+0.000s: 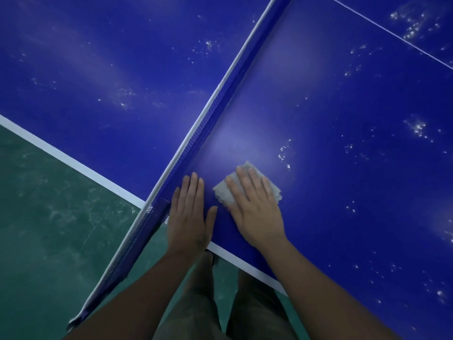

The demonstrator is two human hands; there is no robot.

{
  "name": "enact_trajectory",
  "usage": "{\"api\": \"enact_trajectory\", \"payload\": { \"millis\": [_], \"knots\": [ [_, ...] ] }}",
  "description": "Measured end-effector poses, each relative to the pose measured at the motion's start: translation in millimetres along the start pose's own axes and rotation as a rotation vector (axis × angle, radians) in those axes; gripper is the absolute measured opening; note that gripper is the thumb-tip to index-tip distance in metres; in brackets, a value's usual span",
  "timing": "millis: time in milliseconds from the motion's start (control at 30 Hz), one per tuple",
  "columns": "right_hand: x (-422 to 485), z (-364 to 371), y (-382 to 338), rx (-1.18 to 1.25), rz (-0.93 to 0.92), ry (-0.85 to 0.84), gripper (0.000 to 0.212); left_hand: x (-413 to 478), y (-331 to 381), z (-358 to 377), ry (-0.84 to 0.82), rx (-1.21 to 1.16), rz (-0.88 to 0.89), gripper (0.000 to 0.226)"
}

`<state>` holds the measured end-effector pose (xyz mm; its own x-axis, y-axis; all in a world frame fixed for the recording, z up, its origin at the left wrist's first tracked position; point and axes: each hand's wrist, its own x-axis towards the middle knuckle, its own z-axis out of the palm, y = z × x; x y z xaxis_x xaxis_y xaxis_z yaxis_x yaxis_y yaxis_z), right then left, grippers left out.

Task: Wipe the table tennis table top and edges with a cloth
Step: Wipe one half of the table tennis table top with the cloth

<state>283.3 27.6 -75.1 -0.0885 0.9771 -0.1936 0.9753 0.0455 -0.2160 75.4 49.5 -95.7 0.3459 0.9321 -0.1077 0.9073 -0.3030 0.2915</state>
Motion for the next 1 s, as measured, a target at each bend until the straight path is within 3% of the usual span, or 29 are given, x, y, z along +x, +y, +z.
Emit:
{"api": "enact_trajectory", "payload": {
  "millis": [167, 367, 467, 633, 700, 867, 1000],
  "knots": [
    [8.9, -7.3, 26.3, -0.026, 0.340, 0.084, 0.063, 0.6, 2.4, -1.8, -0.037, 0.025, -0.030, 0.076],
    [67.4, -5.7, -6.0, 0.019, 0.042, 0.137, 0.061, 0.1, 3.3, -1.2, -0.011, 0.025, -0.030, 0.075],
    [80.5, -9.1, 10.0, 0.042, 0.036, 0.172, 0.060, 1.0, 3.2, -1.8, 0.001, 0.003, -0.030, 0.074],
    [55.5, -23.2, 62.4, 0.012, 0.433, 0.193, 0.063, 0.5, 4.7, -4.8, -0.015, -0.030, -0.048, 0.073],
    [54.4, -23.6, 55.3, -0.006, 0.504, 0.191, 0.063, 0.5, 4.2, -5.3, -0.016, -0.051, -0.046, 0.071],
    [93.3, -20.4, 6.8, 0.034, 0.271, 0.173, 0.060, 5.3, 5.3, -5.4, 0.035, -0.167, -0.024, 0.063],
    [115.9, -21.9, 22.8, 0.038, 0.171, 0.203, 0.061, 22.1, 18.2, -11.9, 0.021, -0.342, 0.033, 0.057]
  ]
}}
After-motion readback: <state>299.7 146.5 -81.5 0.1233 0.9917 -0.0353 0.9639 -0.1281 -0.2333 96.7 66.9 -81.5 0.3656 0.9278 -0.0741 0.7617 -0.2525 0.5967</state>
